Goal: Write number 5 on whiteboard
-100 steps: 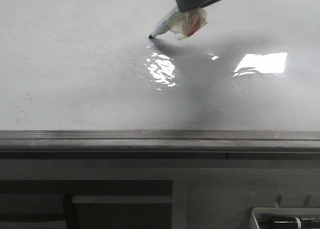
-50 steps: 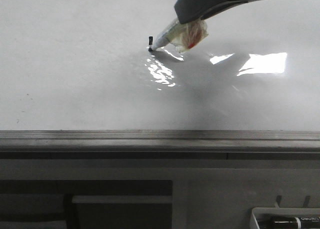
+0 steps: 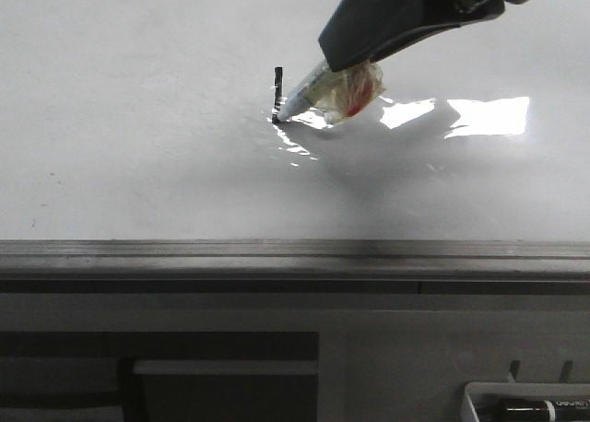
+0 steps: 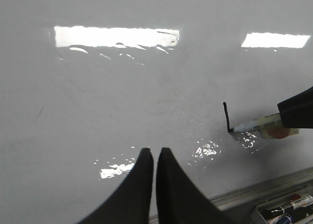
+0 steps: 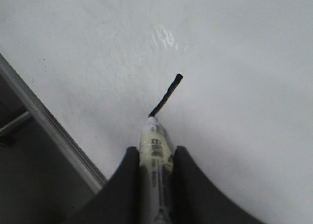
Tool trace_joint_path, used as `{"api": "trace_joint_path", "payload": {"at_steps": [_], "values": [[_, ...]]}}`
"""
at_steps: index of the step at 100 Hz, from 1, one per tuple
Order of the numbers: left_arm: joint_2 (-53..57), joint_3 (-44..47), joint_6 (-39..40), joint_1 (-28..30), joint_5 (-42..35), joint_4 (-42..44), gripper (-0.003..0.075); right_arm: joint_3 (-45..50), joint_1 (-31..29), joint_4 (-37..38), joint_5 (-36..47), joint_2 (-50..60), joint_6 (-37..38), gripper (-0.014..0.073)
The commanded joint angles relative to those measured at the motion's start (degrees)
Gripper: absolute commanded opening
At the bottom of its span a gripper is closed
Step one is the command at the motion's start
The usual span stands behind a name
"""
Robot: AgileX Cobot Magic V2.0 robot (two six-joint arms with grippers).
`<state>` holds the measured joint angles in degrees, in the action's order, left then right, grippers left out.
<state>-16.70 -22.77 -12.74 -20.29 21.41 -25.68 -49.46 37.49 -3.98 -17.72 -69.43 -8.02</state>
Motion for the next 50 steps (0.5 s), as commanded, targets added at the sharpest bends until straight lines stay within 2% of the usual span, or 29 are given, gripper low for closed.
{"api": "trace_joint_path", "payload": {"at_steps": [1, 14, 27, 39, 50], "values": [[-0.42, -1.44, 0.59, 0.24, -4.01, -1.21, -0.002, -1.12, -1.64, 2.05, -0.98, 0.95, 0.08, -0.0036], [-0.42, -1.44, 0.59, 0.24, -4.01, -1.21, -0.002, -1.12, -2.43, 2.77, -2.98, 2.13, 0.9, -0.0036], [-0.42, -1.44, 0.59, 0.24, -4.01, -1.21, -0.002, -1.12, -2.43, 7.02, -4.75, 3.31, 7.36, -0.0036], [-0.42, -1.44, 0.59, 0.24, -4.09, -1.21, -0.002, -1.12, -2.19, 6.91, -7.13, 3.68, 8.02, -0.0036], [-0.42, -1.44, 0.59, 0.24, -4.09, -1.21, -0.002, 0.27, -1.82, 4.52, -5.78, 3.68, 8.02, -0.0036]]}}
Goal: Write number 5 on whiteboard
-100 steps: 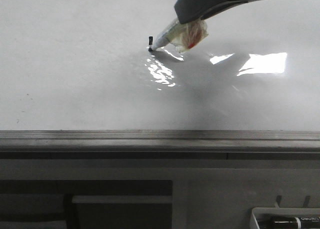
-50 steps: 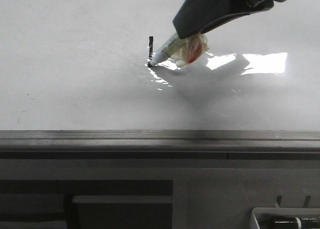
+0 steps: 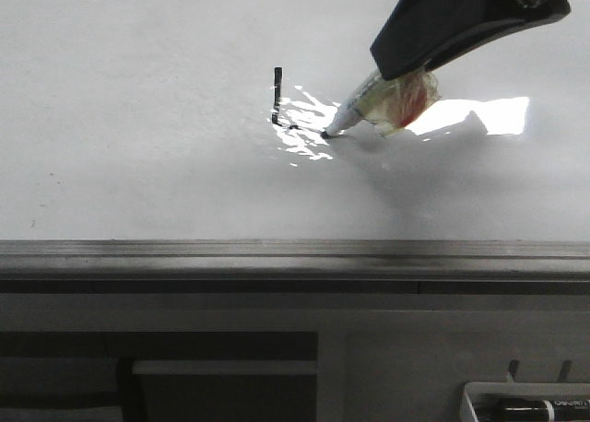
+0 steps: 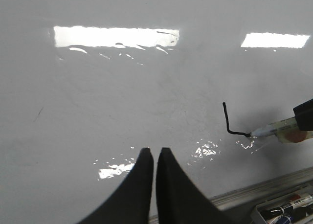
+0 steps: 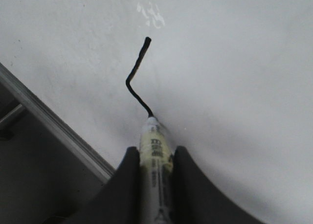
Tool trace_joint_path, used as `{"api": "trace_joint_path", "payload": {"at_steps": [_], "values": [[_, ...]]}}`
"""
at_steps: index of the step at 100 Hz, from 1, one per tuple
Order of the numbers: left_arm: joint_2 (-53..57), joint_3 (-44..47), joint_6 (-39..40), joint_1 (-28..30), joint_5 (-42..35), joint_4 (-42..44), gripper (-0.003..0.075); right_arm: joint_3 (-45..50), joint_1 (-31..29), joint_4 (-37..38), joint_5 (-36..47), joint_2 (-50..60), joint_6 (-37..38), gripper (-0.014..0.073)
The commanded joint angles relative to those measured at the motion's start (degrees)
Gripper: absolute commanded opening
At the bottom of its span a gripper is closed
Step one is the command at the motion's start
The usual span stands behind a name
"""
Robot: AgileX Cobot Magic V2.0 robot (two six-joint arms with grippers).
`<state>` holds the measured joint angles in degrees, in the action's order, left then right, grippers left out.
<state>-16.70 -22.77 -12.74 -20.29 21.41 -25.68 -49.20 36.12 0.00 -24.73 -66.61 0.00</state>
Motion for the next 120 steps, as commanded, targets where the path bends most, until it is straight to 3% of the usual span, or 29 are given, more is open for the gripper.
{"api": "trace_joint_path", "payload": {"at_steps": [1, 44, 75, 86, 120], "values": [[-0.42, -1.44, 0.59, 0.24, -4.09, -1.21, -0.002, 0.26, -0.3, 0.36, 1.61, 0.86, 0.0, -0.0036], [-0.42, -1.44, 0.59, 0.24, -4.09, -1.21, -0.002, 1.87, 4.25, -3.17, 8.65, -5.55, 0.0, -0.0036], [-0.42, -1.44, 0.5, 0.24, -4.26, -1.21, -0.002, -1.54, 8.79, 0.0, 8.99, 5.48, -1.88, -0.004], [-0.42, -1.44, 0.5, 0.24, -4.71, -1.21, -0.002, -1.54, 7.18, 3.06, 9.65, 5.43, -1.88, -0.004], [-0.42, -1.44, 0.5, 0.24, -5.21, -1.21, -0.002, -1.54, 1.74, 2.8, 16.48, 1.4, -1.88, -0.004]]}}
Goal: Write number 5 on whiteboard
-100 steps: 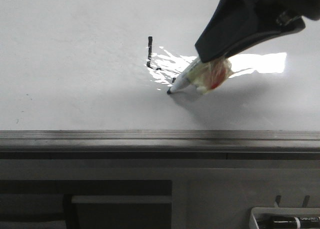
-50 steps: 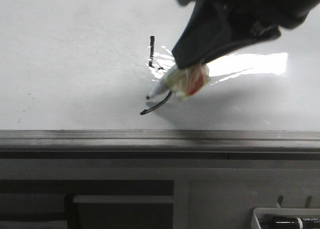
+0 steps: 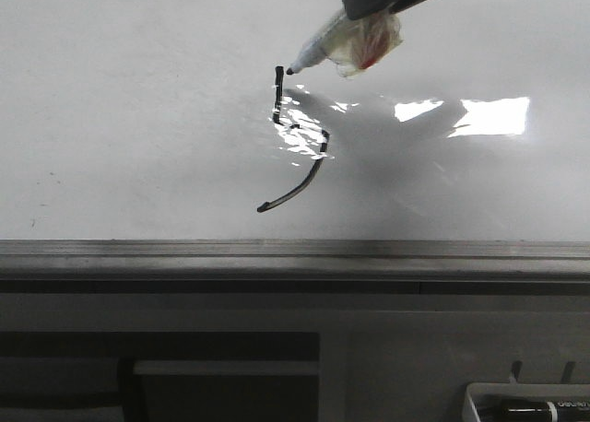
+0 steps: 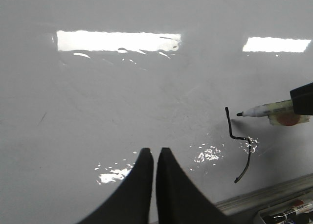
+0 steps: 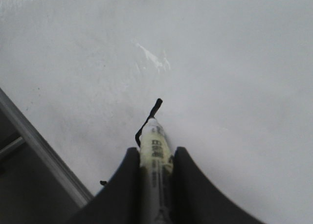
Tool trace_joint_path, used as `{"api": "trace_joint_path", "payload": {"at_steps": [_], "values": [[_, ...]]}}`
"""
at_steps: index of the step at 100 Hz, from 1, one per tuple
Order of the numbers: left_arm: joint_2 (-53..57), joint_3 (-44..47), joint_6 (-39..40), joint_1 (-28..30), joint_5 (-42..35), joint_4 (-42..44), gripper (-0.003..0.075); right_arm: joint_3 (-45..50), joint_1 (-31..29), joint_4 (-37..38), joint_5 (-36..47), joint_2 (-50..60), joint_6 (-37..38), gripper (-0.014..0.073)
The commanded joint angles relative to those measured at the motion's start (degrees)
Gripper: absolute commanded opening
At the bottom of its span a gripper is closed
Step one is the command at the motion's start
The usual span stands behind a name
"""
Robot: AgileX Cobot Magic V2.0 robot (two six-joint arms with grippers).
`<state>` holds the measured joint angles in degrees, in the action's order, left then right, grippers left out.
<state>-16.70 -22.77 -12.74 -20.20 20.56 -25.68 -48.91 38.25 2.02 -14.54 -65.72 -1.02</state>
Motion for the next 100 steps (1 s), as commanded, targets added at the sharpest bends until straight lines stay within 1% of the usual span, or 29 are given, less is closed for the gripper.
{"api": "trace_joint_path", "payload": {"at_steps": [1, 40, 59, 100], "values": [[-0.42, -1.44, 0.5, 0.15, -4.36, -1.21, -0.002, -1.82, -0.39, 0.77, 6.26, 0.51, -0.86, -0.004], [-0.42, -1.44, 0.5, 0.15, -4.36, -1.21, -0.002, -1.82, -0.47, 0.77, 6.42, -2.5, -0.86, -0.004], [-0.42, -1.44, 0.5, 0.15, -4.36, -1.21, -0.002, -1.82, -2.01, 0.77, 5.73, -2.59, -0.76, -0.004], [-0.42, -1.44, 0.5, 0.15, -4.36, -1.21, -0.002, -1.82, -5.89, 0.77, -1.21, -2.3, 1.02, -0.004]]}}
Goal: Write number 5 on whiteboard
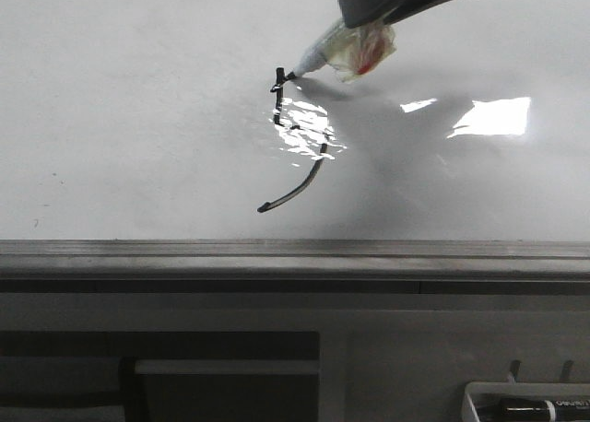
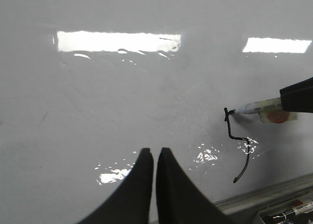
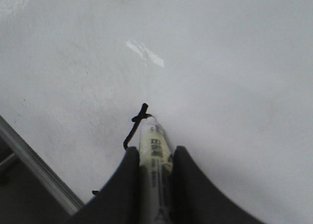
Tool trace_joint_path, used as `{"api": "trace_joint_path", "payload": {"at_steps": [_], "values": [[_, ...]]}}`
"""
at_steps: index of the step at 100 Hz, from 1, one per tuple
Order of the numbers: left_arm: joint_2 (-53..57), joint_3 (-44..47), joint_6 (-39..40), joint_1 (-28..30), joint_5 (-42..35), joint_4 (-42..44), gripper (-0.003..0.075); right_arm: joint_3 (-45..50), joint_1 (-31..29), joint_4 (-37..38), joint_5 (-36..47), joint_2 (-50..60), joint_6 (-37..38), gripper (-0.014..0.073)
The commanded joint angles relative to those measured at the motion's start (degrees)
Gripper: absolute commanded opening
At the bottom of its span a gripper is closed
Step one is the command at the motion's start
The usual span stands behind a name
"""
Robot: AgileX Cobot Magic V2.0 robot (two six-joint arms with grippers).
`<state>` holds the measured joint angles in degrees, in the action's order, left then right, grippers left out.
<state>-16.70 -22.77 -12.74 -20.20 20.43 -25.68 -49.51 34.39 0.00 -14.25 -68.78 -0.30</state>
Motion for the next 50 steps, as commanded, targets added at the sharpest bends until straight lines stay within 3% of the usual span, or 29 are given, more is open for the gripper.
{"api": "trace_joint_path", "payload": {"at_steps": [1, 50], "values": [[-0.42, -1.44, 0.5, 0.15, -4.23, -1.21, -0.002, -1.23, -2.21, 2.8, -1.77, 0.73, 0.3, -0.004], [-0.42, -1.44, 0.5, 0.15, -4.35, -1.21, -0.002, -1.23, -4.87, 5.2, -7.29, 4.88, 2.48, -0.004]]}}
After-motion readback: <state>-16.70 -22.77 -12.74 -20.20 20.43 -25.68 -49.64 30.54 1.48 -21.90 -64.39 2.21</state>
